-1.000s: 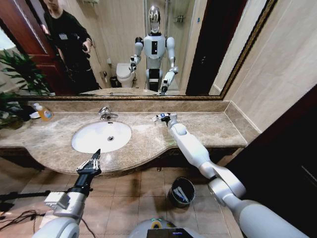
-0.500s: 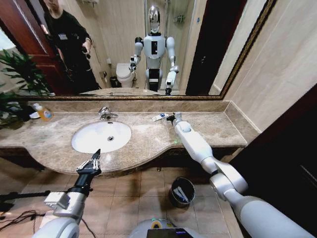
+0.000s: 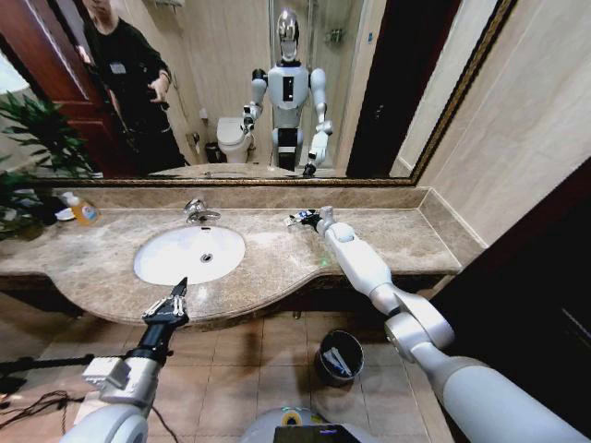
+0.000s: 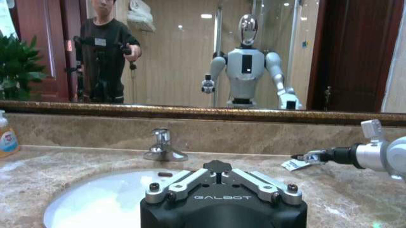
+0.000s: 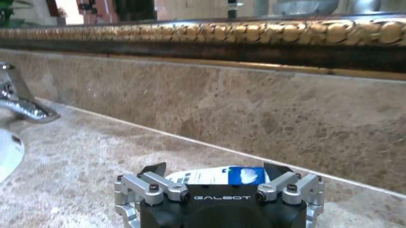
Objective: Pick up the trash from the sink and place it in the trash bin.
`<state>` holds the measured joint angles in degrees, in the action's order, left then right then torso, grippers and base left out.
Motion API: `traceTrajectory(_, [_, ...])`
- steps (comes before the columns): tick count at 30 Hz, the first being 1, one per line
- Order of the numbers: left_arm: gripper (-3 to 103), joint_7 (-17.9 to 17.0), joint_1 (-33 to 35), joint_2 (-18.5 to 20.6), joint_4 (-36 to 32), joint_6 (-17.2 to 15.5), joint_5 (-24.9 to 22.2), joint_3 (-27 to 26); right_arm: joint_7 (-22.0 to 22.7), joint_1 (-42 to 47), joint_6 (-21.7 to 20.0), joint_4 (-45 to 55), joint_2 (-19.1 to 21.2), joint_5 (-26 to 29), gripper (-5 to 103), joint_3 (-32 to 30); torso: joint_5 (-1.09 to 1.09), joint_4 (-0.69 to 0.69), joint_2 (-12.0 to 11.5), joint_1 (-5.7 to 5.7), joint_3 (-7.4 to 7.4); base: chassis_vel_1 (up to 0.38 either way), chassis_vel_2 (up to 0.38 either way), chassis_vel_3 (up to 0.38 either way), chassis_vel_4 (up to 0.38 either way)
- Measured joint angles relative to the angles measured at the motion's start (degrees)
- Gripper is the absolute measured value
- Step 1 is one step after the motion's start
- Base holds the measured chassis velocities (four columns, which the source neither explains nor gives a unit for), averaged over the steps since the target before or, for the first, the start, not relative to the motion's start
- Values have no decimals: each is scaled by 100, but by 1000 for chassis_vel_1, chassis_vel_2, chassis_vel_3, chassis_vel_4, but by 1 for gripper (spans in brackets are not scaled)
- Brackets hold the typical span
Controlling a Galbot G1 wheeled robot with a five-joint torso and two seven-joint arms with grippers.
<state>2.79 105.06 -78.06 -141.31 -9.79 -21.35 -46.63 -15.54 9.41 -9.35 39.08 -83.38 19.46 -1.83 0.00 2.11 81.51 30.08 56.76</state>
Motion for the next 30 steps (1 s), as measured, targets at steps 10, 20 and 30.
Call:
traceTrajectory(10, [0,0,0,0,0,0,0,0,-44,-170,32,-220,-145,-251,100,42,0,0,0,0,0,0,0,0,0])
traceTrajectory(20, [0,0,0,0,0,0,0,0,51,-74,-104,-174,-223,-341,100,174,0,1,0,0,0,0,0,0,0])
traceTrajectory(30, [0,0,0,0,0,0,0,0,769,299,-467,552,97,-319,100,516,1,0,0,0,0,0,0,0,0])
